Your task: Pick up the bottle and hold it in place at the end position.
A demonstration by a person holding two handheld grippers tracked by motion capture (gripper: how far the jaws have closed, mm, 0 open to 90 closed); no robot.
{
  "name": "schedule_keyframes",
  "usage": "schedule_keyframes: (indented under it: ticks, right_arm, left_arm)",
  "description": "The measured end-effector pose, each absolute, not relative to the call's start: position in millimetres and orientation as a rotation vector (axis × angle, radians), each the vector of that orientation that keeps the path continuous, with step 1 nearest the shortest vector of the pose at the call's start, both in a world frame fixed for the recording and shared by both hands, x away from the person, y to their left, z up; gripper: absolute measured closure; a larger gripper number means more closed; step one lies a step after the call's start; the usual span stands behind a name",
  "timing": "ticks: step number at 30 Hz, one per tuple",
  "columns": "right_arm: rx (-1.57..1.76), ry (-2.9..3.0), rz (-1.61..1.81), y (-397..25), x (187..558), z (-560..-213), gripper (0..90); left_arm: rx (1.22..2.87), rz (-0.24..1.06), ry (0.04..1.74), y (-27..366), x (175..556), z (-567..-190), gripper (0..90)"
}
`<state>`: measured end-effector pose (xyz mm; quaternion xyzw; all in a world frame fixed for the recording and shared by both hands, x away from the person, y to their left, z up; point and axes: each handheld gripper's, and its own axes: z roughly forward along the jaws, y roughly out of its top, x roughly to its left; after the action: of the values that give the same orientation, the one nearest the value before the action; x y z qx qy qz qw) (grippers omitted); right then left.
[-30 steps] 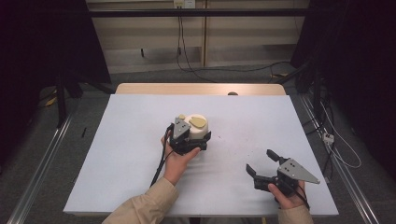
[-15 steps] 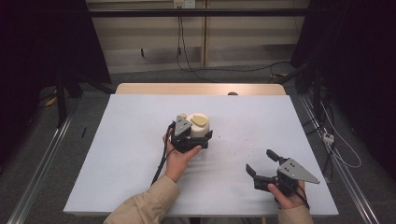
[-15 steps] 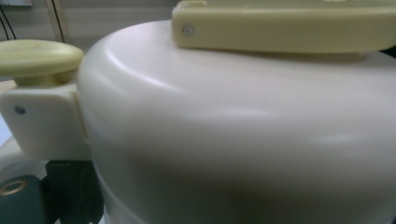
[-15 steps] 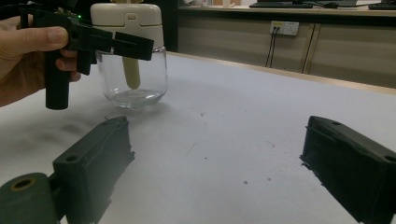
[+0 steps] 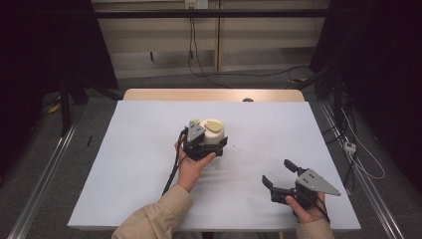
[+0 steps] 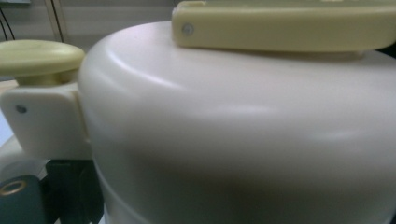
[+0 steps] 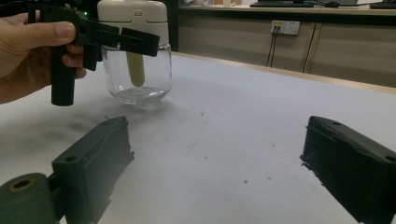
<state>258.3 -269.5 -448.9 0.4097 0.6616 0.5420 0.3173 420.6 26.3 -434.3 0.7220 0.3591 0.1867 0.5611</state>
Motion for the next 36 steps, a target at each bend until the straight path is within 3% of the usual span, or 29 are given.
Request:
schedule_keyframes:
  ticks: [36]
  right_arm:
    - [1.070,1.740,1.436,-269.1,258.2,-448.1,7.5]
  left_arm:
    - [1.678,0.458,0.893,27.0,433.1,-442.0,5.4]
